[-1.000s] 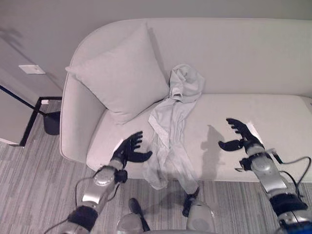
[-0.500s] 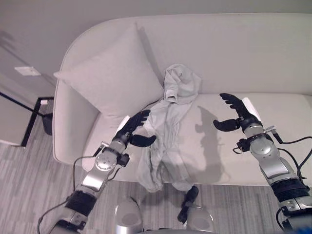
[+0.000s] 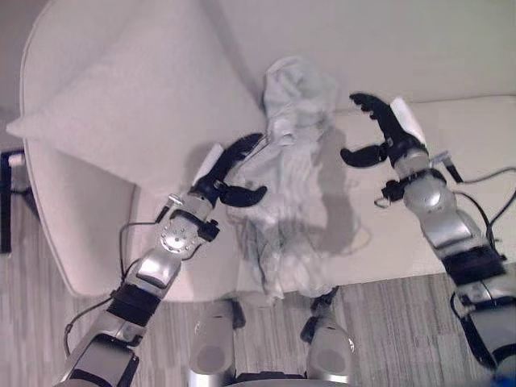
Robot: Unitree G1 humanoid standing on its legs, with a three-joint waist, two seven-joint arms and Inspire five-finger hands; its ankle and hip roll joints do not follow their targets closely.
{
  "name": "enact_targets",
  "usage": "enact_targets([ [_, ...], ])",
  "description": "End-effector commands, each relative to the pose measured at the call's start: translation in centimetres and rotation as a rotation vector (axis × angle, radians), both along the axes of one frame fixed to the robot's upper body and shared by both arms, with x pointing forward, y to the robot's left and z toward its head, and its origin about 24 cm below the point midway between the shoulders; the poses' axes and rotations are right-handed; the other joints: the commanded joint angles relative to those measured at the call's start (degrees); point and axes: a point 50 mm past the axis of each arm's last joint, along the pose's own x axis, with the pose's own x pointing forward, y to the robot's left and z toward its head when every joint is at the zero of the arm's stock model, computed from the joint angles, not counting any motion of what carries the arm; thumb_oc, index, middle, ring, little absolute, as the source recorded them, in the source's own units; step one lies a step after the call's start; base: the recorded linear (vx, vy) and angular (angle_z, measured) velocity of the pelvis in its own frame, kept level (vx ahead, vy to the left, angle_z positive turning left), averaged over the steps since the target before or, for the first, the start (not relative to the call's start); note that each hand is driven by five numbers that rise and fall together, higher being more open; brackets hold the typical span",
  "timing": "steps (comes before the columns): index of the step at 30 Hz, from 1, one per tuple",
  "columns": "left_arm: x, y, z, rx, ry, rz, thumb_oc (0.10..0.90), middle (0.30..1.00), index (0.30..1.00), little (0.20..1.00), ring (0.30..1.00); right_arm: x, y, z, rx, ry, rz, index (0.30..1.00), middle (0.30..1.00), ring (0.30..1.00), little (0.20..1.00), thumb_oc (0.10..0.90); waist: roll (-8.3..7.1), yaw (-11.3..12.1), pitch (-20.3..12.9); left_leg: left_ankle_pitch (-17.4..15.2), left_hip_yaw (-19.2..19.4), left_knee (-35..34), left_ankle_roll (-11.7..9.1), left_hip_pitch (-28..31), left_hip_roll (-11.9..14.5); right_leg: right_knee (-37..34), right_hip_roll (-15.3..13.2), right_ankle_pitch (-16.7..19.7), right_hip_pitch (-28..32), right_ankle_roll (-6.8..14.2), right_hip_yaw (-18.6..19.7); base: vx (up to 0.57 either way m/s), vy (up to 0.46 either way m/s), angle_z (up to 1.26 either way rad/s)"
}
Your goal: Hang the clothes on the sofa on the clothes rack.
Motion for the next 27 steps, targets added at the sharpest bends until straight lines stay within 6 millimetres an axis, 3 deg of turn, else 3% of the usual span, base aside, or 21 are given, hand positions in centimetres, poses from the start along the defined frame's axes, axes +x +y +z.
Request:
enact_targets([
  [1, -0.4, -0.7, 4.2, -0.010, -0.231, -0.042, 0.800, 0.900, 0.900, 0.900, 0.900, -0.3, 2.2, 9.7, -0.057, -0.342, 0.053, 0.900, 0.900, 0.900, 0.900, 0.800, -3.57, 2.2, -0.5, -10.6, 2.7, 2.6, -5.7, 3.9, 4.7, 1.9, -2.0, -6.4, 2.5, 1.2, 1.4, 0.03, 0.021, 0.13],
  [5, 0.1, -1.3, 5.1, -0.013, -0.262, -0.045, 0.800, 0.900, 0.900, 0.900, 0.900, 0.0, 2.2, 11.1, -0.070, -0.363, 0.031, 0.900, 0.900, 0.900, 0.900, 0.800, -3.95, 2.8, 0.5, -11.6, 1.8, 3.1, -6.3, 2.2, 4.8, 1.7, -1.9, -6.5, 1.5, 2.0, 1.3, 0.05, 0.000, 0.11],
  [7, 0.4, -1.9, 6.8, -0.002, -0.329, -0.050, 0.800, 0.900, 0.900, 0.900, 0.900, 0.2, 1.8, 12.7, -0.062, -0.393, -0.004, 0.900, 0.900, 0.900, 0.900, 0.800, -4.04, 3.3, 2.4, -11.8, 1.5, 4.1, -6.4, -0.1, 4.7, 2.0, -2.1, -6.1, 0.1, 2.3, 0.9, 0.05, 0.005, 0.02],
  [10, 0.3, -2.2, 8.0, -0.009, -0.378, -0.056, 0.800, 0.900, 0.900, 0.900, 0.900, 0.4, 1.3, 13.2, -0.085, -0.386, -0.028, 0.900, 0.900, 0.900, 0.900, 0.800, -4.09, 3.7, 3.3, -11.8, 1.2, 4.2, -6.4, -2.0, 4.5, 2.3, -2.3, -6.0, -1.1, 2.6, 0.6, 0.03, 0.018, -0.02],
  [16, -0.3, -1.8, 9.1, -0.018, -0.440, -0.039, 0.800, 0.900, 0.900, 0.900, 0.900, -0.1, 0.6, 11.5, -0.101, -0.380, -0.038, 0.900, 0.900, 0.900, 0.900, 0.800, -3.90, 3.0, 3.3, -12.2, 0.9, 4.8, -6.3, -4.3, 4.4, 3.1, -2.7, -5.4, -3.1, 3.1, 0.6, 0.04, 0.005, 0.01],
  [18, -0.6, -1.7, 9.3, -0.026, -0.466, -0.028, 0.800, 0.900, 0.900, 0.900, 0.900, -0.7, 0.0, 10.0, -0.072, -0.392, -0.041, 0.900, 0.900, 0.900, 0.900, 0.800, -3.97, 2.9, 3.3, -12.9, 0.4, 5.3, -5.9, -4.6, 4.0, 3.7, -2.8, -6.0, -3.3, 3.1, 0.7, 0.06, 0.016, 0.02],
  [19, -0.8, -1.7, 9.0, -0.042, -0.462, -0.027, 0.800, 0.900, 0.900, 0.900, 0.900, -1.1, -0.4, 8.2, -0.073, -0.365, -0.033, 0.900, 0.900, 0.900, 0.900, 0.800, -4.08, 2.4, 3.3, -13.5, 0.3, 6.0, -5.6, -5.2, 4.0, 4.7, -3.0, -6.0, -3.9, 3.1, 0.6, 0.04, 0.009, 0.03],
  [23, -1.0, -1.7, 8.3, -0.037, -0.443, -0.028, 0.800, 0.900, 0.900, 0.900, 0.900, -1.8, -1.4, 6.3, -0.116, -0.342, -0.066, 0.900, 0.900, 0.900, 0.900, 0.800, -4.18, 2.2, 3.3, -14.4, -0.1, 7.1, -5.2, -6.2, 3.9, 5.4, -3.6, -6.0, -4.3, 3.2, 0.4, 0.02, -0.007, 0.03],
  [27, -1.2, -1.9, 8.2, -0.007, -0.456, -0.033, 0.800, 0.900, 0.900, 0.900, 0.900, -1.8, -2.3, 7.5, -0.122, -0.410, -0.143, 0.900, 0.900, 0.900, 0.900, 0.800, -3.47, 2.6, 3.3, -14.4, -0.3, 7.3, -5.2, -7.5, 3.6, 5.2, -3.9, -5.7, -5.5, 3.5, 0.1, 0.03, 0.008, -0.04],
])
